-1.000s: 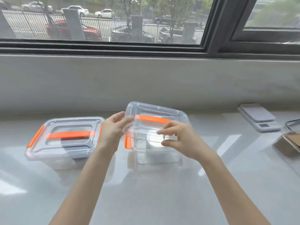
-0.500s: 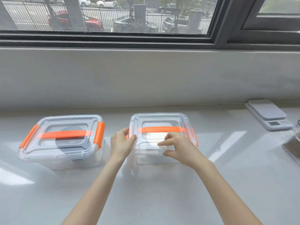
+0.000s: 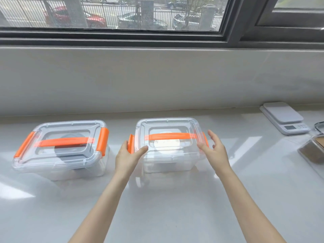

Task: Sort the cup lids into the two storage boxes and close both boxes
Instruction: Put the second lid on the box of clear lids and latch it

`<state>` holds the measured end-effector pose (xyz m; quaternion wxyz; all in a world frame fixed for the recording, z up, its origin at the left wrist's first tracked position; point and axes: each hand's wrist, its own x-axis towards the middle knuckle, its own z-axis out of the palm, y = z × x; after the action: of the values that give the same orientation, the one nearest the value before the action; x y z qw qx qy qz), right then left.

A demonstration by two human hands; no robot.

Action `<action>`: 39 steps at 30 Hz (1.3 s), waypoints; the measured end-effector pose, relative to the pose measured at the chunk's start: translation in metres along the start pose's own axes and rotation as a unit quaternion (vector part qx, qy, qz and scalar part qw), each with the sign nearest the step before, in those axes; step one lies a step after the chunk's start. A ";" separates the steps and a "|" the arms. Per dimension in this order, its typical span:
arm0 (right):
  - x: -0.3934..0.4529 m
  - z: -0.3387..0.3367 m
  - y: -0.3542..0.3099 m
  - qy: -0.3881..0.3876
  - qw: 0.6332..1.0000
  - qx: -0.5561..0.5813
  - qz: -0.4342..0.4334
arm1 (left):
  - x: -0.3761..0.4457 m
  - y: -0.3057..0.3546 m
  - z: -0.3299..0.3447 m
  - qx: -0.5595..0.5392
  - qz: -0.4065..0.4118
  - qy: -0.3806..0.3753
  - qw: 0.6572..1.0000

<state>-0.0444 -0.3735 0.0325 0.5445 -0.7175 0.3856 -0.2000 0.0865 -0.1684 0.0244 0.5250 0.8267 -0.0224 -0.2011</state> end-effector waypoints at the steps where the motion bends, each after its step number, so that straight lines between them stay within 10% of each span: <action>1: -0.001 0.001 0.006 0.006 1.000 0.022 0.018 | 0.000 -0.003 0.002 -0.024 -0.013 -0.001 1.000; 9: -0.006 0.012 0.025 -0.013 0.934 0.285 0.213 | 0.003 -0.021 0.015 -0.267 -0.095 -0.016 0.959; 21: -0.007 0.012 0.024 0.040 0.991 0.124 -0.002 | 0.001 -0.019 0.010 -0.082 0.113 0.062 0.988; 39: -0.011 0.015 0.021 0.043 0.996 -0.051 -0.063 | -0.003 -0.012 0.012 0.139 0.203 0.128 0.961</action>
<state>-0.0478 -0.3581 0.0099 0.4767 -0.7579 0.3721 -0.2449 0.0777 -0.1725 0.0110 0.4332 0.8885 -0.1501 0.0223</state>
